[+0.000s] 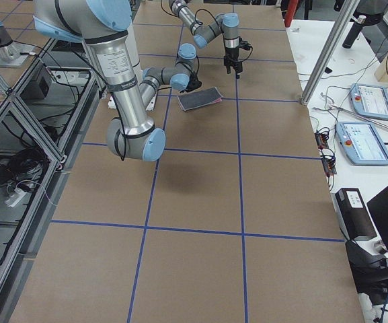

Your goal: Fold towel twice with both arms

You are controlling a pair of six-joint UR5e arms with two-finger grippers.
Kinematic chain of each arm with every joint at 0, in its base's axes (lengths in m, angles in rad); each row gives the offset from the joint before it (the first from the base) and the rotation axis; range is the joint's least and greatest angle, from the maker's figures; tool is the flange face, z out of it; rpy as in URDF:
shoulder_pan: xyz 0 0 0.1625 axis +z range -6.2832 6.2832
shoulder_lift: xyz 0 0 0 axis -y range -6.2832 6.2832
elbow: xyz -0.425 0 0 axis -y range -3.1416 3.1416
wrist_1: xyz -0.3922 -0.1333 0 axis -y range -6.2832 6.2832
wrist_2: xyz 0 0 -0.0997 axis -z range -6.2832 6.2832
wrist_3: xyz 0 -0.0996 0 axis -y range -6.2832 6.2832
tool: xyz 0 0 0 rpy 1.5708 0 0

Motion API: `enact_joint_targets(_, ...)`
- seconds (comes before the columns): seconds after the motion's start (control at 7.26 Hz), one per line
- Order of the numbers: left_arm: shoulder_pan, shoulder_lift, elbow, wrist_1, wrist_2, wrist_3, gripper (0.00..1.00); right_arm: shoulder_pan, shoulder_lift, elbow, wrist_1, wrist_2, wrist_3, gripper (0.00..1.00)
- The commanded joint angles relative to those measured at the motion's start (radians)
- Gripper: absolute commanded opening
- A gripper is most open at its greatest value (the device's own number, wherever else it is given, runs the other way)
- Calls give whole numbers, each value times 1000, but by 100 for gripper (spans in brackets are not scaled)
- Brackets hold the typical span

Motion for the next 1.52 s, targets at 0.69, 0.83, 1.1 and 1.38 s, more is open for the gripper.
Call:
enact_joint_targets(0.69,174,106,-132,-18,154,107,73,353,-3,-71,-8,88,-364,100)
enact_joint_targets(0.83,191,111,-131,-67,192,129,68,360,1,-91,-8,88,-372,100)
enact_joint_targets(1.1,191,122,-129,-78,194,201,64,360,1,-94,-8,88,-371,100)
enact_joint_targets(1.38,193,134,-122,-98,196,209,61,360,1,-105,-6,87,-372,100)
